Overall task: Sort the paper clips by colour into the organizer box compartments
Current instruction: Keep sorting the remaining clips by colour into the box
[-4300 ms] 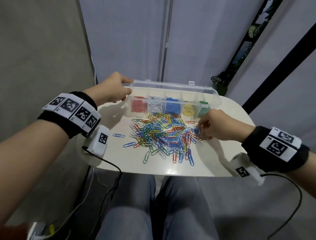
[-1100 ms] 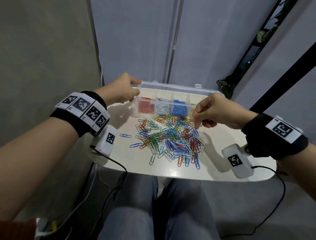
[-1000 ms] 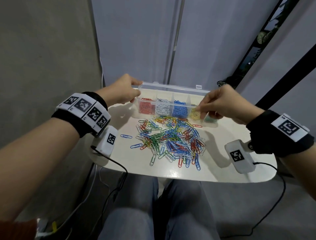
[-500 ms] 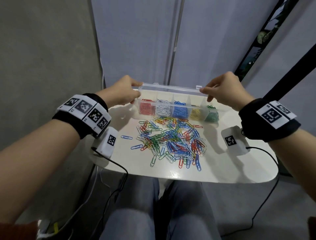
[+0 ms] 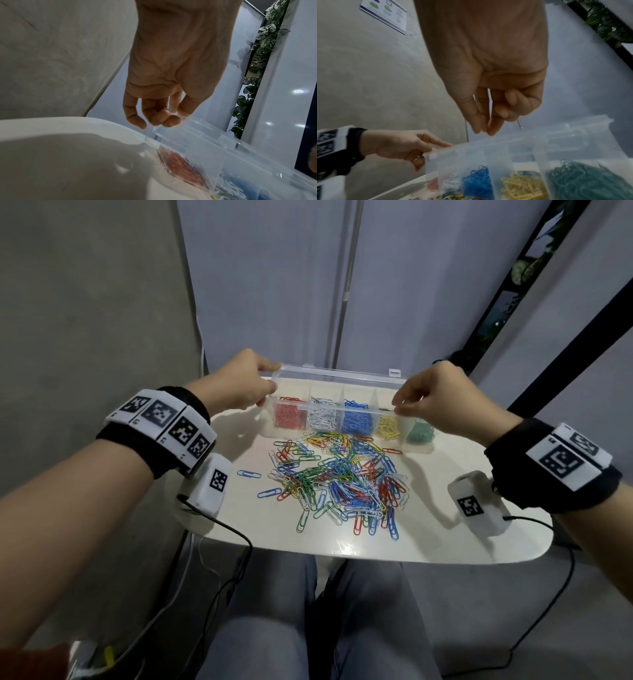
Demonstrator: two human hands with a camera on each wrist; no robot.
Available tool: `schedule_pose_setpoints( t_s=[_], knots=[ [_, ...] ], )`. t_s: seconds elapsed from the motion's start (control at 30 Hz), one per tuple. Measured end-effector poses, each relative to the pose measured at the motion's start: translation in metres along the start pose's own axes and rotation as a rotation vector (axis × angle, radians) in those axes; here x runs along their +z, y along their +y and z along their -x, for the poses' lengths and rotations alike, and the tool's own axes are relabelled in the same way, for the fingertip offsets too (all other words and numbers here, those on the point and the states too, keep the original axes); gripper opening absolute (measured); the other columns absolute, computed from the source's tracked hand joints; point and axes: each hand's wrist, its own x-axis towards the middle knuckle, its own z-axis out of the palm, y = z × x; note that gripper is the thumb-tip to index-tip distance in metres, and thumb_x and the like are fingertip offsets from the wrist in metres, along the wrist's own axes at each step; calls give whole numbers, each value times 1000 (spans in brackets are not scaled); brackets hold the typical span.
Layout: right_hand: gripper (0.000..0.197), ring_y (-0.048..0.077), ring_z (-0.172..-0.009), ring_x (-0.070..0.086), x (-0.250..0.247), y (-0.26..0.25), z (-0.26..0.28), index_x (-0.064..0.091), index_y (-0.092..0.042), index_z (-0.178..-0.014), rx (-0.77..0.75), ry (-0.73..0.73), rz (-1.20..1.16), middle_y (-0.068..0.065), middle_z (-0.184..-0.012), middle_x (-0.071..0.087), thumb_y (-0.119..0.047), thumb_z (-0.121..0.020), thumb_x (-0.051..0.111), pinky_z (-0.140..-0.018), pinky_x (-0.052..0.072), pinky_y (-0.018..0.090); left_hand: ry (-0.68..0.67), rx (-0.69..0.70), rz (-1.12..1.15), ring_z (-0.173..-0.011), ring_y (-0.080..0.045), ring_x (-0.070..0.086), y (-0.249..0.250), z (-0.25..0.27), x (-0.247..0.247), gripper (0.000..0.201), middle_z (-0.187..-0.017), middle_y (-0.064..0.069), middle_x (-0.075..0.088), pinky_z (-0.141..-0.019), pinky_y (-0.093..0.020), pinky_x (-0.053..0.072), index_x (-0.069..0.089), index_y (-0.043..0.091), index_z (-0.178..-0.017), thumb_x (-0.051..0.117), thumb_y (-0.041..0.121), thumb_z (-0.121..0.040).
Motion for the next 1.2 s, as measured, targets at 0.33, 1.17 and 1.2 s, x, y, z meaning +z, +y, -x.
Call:
schedule_pose_setpoints(
  t_s=[0.33, 1.17, 1.2],
  knots=[
    [17, -1, -43, 56, 9, 3, -54, 76, -10, -86, 59, -203, 147, 5, -79, 72, 3, -78, 68, -39, 42, 13, -6, 15, -16, -46, -17, 41, -1, -3, -2, 50, -59, -7, 56, -50, -25, 35, 47, 17, -143, 53, 7, -94],
    [17, 29, -70, 56, 22, 0, -66, 69, 3, -84, -45, -456, 531, 18, -83, 68, -2, -83, 53, -60, 45, 29, -2, 49, -38, -48, -15, 41, -7, -10, -3, 48, -56, -5, 57, -56, -27, 36, 49, 22, -141, 57, 12, -94],
    [20, 27, -70, 56, 22, -1, -67, 71, 3, -89, -46, -473, 537, 18, -86, 69, -2, -83, 52, -59, 45, 27, -3, 49, -38, -48, -15, 41, -7, -9, -3, 49, -56, -5, 57, -56, -27, 36, 48, 22, -141, 57, 12, -94]
  ],
)
